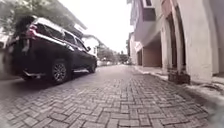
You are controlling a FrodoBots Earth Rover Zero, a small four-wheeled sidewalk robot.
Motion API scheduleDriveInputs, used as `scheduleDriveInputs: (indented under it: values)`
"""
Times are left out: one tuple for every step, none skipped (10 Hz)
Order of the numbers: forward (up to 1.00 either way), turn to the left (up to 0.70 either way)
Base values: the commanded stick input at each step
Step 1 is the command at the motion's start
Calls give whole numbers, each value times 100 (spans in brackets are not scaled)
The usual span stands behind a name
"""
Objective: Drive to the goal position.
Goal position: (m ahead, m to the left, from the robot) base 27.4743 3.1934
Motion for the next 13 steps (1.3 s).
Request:
scheduleDriveInputs:
  values:
    - [50, 0]
    - [50, 0]
    - [50, 0]
    - [50, 0]
    - [50, 0]
    - [50, 0]
    - [50, -21]
    - [50, 0]
    - [50, 0]
    - [50, 0]
    - [50, 0]
    - [50, 0]
    - [50, 0]
